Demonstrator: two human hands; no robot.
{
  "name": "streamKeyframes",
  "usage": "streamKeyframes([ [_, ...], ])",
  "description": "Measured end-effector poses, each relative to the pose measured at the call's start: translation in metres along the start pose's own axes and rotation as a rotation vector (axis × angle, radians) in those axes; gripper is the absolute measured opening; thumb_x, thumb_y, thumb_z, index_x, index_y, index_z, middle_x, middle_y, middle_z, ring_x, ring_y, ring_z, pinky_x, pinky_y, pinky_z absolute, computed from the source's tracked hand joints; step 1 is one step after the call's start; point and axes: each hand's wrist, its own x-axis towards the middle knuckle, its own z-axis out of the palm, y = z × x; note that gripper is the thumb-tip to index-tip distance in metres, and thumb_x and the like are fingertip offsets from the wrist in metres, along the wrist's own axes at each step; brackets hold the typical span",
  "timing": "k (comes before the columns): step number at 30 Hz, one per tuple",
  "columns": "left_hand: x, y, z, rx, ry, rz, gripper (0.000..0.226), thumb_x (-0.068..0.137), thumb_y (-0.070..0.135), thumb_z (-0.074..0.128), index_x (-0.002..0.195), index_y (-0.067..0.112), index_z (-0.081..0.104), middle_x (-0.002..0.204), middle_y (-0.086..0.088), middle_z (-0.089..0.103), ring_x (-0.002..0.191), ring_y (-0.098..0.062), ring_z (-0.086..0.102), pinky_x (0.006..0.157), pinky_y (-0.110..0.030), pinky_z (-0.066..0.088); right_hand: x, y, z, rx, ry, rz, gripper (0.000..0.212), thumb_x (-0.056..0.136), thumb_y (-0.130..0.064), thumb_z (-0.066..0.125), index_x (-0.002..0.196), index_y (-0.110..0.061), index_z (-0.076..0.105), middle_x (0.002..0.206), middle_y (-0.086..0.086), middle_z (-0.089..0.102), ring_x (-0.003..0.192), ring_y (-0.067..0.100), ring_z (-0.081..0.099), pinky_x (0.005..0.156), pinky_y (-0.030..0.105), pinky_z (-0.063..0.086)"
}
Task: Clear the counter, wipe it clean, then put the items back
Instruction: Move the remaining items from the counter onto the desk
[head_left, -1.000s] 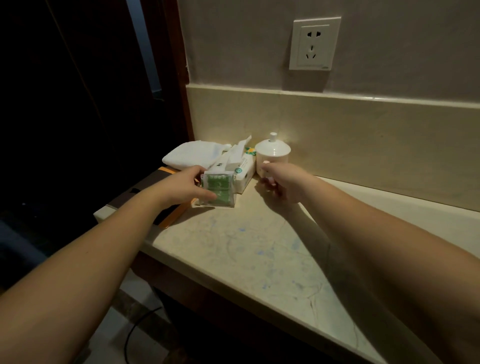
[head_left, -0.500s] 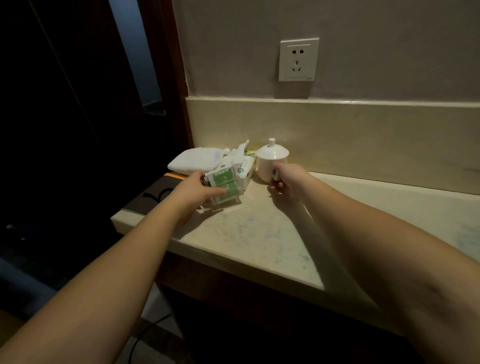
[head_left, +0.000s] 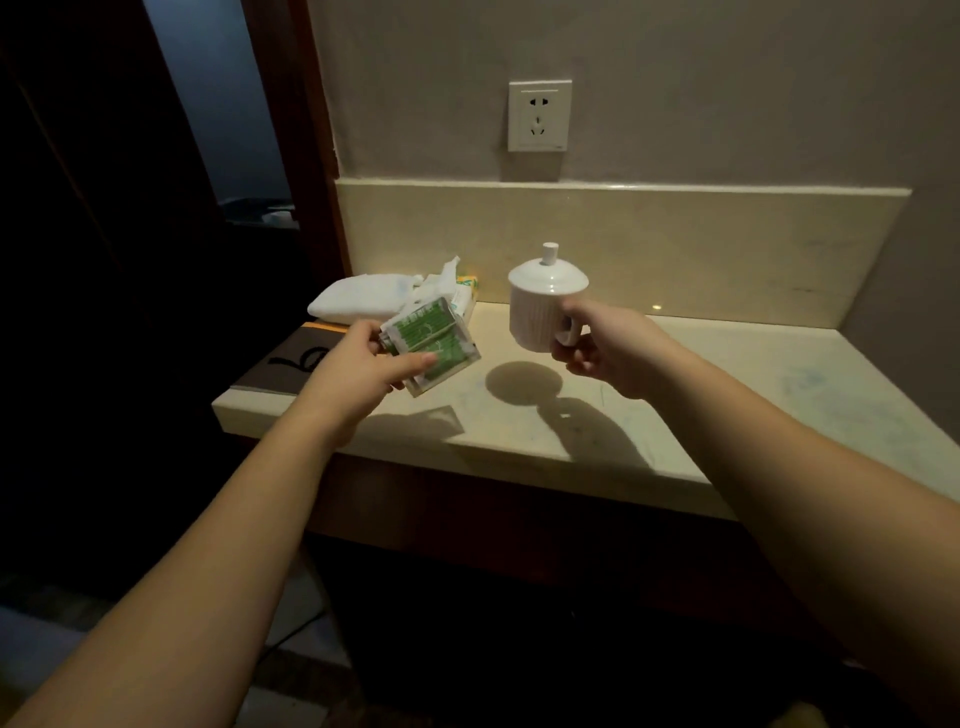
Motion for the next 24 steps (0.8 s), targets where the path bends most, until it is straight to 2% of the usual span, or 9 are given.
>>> streamKeyframes([
  [2, -0.023, -0.002, 0.003, -0.049, 0.002, 0.015, 0.033, 0.08, 0.02, 0.076, 0.101, 0.023, 0.051, 0.103, -0.001, 0.068, 0.085, -0.017, 0.062, 0.064, -0.026, 0.043, -0.036, 0.009, -0.007, -0.016, 0.021, 0.008, 0.019, 0.094, -0.025, 0.049, 0.092, -0.008, 0.057, 0.084, 0.012, 0.063, 0.074, 0.019, 0.058, 0.064, 0.025, 0.048],
  [4, -0.047, -0.005, 0.009, -0.116, -0.016, 0.007, 0.035, 0.081, 0.017, 0.075, 0.104, 0.023, 0.05, 0.103, 0.0, 0.067, 0.087, -0.016, 0.063, 0.067, -0.027, 0.045, -0.07, 0.023, -0.014, -0.001, 0.053, 0.001, 0.02, 0.096, -0.029, 0.049, 0.095, -0.011, 0.059, 0.09, 0.013, 0.065, 0.077, 0.019, 0.063, 0.063, 0.025, 0.051],
  [8, -0.09, -0.013, 0.034, -0.295, -0.125, -0.038, 0.033, 0.083, 0.002, 0.069, 0.106, 0.017, 0.05, 0.103, -0.001, 0.066, 0.09, -0.011, 0.066, 0.078, -0.025, 0.053, -0.137, 0.06, -0.027, -0.002, 0.143, 0.003, 0.024, 0.097, -0.032, 0.049, 0.099, -0.012, 0.064, 0.097, 0.01, 0.07, 0.083, 0.018, 0.068, 0.067, 0.028, 0.051],
  [11, -0.114, -0.02, 0.052, -0.351, -0.196, -0.062, 0.034, 0.081, -0.003, 0.067, 0.103, 0.018, 0.051, 0.099, -0.002, 0.066, 0.082, -0.004, 0.068, 0.069, -0.018, 0.054, -0.181, 0.095, -0.039, 0.053, 0.207, 0.03, 0.025, 0.096, -0.029, 0.05, 0.091, -0.01, 0.065, 0.091, 0.009, 0.069, 0.079, 0.016, 0.065, 0.064, 0.026, 0.047],
  [14, -0.134, -0.03, 0.068, -0.352, -0.288, -0.1, 0.038, 0.075, 0.003, 0.071, 0.104, 0.019, 0.052, 0.102, -0.003, 0.066, 0.082, -0.003, 0.069, 0.066, -0.016, 0.054, -0.217, 0.131, -0.055, 0.082, 0.271, 0.095, 0.026, 0.096, -0.03, 0.051, 0.085, -0.012, 0.066, 0.091, 0.01, 0.067, 0.082, 0.017, 0.065, 0.065, 0.027, 0.046],
  [17, -0.151, -0.043, 0.093, -0.312, -0.383, -0.162, 0.041, 0.073, 0.006, 0.072, 0.107, 0.02, 0.053, 0.105, -0.004, 0.065, 0.083, -0.005, 0.069, 0.065, -0.017, 0.055, -0.248, 0.164, -0.073, 0.027, 0.36, 0.181, 0.027, 0.097, -0.031, 0.048, 0.094, -0.012, 0.068, 0.097, 0.008, 0.068, 0.09, 0.019, 0.066, 0.071, 0.028, 0.048],
  [19, -0.161, -0.05, 0.113, -0.278, -0.439, -0.208, 0.041, 0.078, 0.004, 0.072, 0.109, 0.021, 0.052, 0.105, -0.004, 0.065, 0.081, -0.005, 0.07, 0.062, -0.017, 0.054, -0.267, 0.185, -0.084, 0.003, 0.455, 0.214, 0.025, 0.097, -0.031, 0.048, 0.093, -0.017, 0.068, 0.094, 0.003, 0.068, 0.089, 0.015, 0.065, 0.07, 0.027, 0.047],
  [21, -0.17, -0.056, 0.137, -0.244, -0.507, -0.253, 0.042, 0.079, 0.007, 0.073, 0.111, 0.024, 0.051, 0.106, -0.005, 0.065, 0.084, -0.009, 0.07, 0.064, -0.021, 0.055, -0.286, 0.203, -0.098, -0.009, 0.539, 0.236, 0.024, 0.097, -0.032, 0.049, 0.09, -0.022, 0.068, 0.09, -0.001, 0.068, 0.087, 0.012, 0.064, 0.069, 0.025, 0.046],
  [24, -0.182, -0.056, 0.171, -0.224, -0.611, -0.3, 0.044, 0.077, 0.009, 0.074, 0.111, 0.025, 0.051, 0.107, -0.003, 0.065, 0.089, -0.015, 0.071, 0.07, -0.028, 0.056, -0.311, 0.226, -0.12, 0.005, 0.596, 0.255, 0.025, 0.097, -0.034, 0.049, 0.091, -0.021, 0.069, 0.093, 0.003, 0.069, 0.092, 0.021, 0.065, 0.076, 0.031, 0.049],
])
